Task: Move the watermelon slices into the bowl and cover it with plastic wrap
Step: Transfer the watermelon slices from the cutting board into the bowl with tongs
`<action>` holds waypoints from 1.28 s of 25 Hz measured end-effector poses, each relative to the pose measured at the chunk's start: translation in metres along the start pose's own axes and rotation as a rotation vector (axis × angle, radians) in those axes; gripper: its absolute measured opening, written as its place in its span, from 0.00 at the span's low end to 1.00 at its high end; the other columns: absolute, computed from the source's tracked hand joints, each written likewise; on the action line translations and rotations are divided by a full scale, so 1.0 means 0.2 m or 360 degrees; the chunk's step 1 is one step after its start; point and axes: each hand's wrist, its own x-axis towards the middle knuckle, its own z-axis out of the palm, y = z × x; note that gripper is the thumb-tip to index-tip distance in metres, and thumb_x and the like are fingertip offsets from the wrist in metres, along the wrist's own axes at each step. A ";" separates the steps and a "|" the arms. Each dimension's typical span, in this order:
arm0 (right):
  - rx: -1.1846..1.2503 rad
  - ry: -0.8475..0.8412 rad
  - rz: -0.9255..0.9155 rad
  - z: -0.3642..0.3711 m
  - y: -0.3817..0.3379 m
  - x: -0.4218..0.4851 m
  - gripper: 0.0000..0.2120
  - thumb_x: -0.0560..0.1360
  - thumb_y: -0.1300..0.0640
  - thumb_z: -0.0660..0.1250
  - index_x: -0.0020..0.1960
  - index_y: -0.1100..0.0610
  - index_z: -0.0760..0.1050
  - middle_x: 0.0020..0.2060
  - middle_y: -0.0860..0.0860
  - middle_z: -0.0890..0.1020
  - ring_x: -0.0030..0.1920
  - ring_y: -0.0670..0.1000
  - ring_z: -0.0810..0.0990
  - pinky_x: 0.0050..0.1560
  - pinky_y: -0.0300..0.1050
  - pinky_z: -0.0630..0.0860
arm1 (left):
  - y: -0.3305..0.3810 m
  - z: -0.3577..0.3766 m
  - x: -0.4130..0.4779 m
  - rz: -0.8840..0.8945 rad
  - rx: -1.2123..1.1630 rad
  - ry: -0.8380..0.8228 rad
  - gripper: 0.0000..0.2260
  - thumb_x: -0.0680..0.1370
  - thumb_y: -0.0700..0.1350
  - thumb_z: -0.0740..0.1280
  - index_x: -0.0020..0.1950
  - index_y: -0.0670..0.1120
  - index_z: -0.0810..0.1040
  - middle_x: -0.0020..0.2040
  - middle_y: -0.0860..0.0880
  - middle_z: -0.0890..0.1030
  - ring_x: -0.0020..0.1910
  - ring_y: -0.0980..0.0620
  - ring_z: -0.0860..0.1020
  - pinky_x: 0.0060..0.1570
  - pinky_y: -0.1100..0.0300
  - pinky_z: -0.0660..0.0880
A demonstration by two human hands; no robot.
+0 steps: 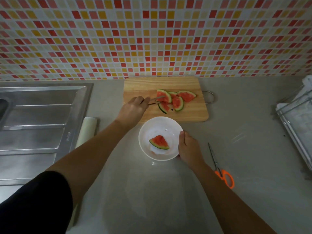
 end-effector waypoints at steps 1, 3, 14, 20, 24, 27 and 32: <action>0.0006 0.0002 -0.0004 0.00 0.00 0.00 0.16 0.81 0.51 0.49 0.47 0.57 0.73 0.32 0.45 0.75 0.33 0.45 0.78 0.29 0.41 0.76 | 0.00 0.01 0.00 0.0056 0.0077 0.0019 0.16 0.68 0.37 0.75 0.54 0.35 0.80 0.37 0.39 0.80 0.32 0.40 0.80 0.23 0.53 0.77; 0.0016 0.0003 -0.0007 0.01 0.01 0.00 0.16 0.81 0.51 0.49 0.46 0.56 0.72 0.32 0.47 0.76 0.34 0.48 0.79 0.32 0.45 0.78 | -0.01 0.04 0.00 0.0157 0.0191 0.0033 0.17 0.66 0.37 0.77 0.53 0.36 0.80 0.36 0.41 0.81 0.31 0.44 0.79 0.22 0.57 0.76; 0.0098 -0.0013 0.0017 0.00 0.00 0.01 0.14 0.81 0.51 0.49 0.45 0.53 0.71 0.32 0.44 0.75 0.32 0.42 0.76 0.20 0.28 0.68 | -0.04 -0.16 -0.06 0.0197 -0.0058 0.0375 0.09 0.72 0.36 0.71 0.51 0.35 0.81 0.37 0.38 0.81 0.33 0.41 0.80 0.32 0.53 0.79; 0.0088 -0.0022 0.0036 -0.01 0.00 0.01 0.16 0.81 0.52 0.50 0.41 0.56 0.70 0.33 0.49 0.75 0.36 0.51 0.76 0.33 0.41 0.70 | -0.06 -0.36 -0.33 0.0477 -0.0321 0.0258 0.12 0.73 0.38 0.70 0.55 0.36 0.80 0.41 0.39 0.82 0.37 0.43 0.80 0.41 0.54 0.77; 0.0083 -0.0029 0.0026 0.00 0.01 0.01 0.17 0.81 0.52 0.49 0.45 0.59 0.73 0.36 0.53 0.77 0.39 0.55 0.78 0.39 0.47 0.76 | 0.03 -0.33 -0.38 0.0587 -0.0190 0.0025 0.11 0.74 0.39 0.67 0.55 0.36 0.80 0.42 0.39 0.83 0.37 0.43 0.81 0.37 0.55 0.80; 0.0027 0.0010 -0.0029 -0.01 0.01 0.02 0.14 0.81 0.53 0.50 0.43 0.56 0.71 0.34 0.50 0.75 0.33 0.47 0.74 0.31 0.38 0.67 | 0.06 -0.35 -0.36 0.0592 -0.0220 -0.0091 0.14 0.77 0.42 0.61 0.57 0.35 0.79 0.43 0.39 0.83 0.38 0.42 0.82 0.35 0.53 0.81; 0.0020 0.0002 -0.0017 0.00 0.02 0.02 0.15 0.81 0.52 0.50 0.43 0.54 0.71 0.32 0.48 0.75 0.32 0.43 0.74 0.30 0.37 0.66 | -0.08 -0.40 -0.31 -0.0031 -0.0657 -0.0059 0.16 0.74 0.50 0.65 0.54 0.40 0.81 0.40 0.44 0.83 0.30 0.52 0.76 0.38 0.65 0.72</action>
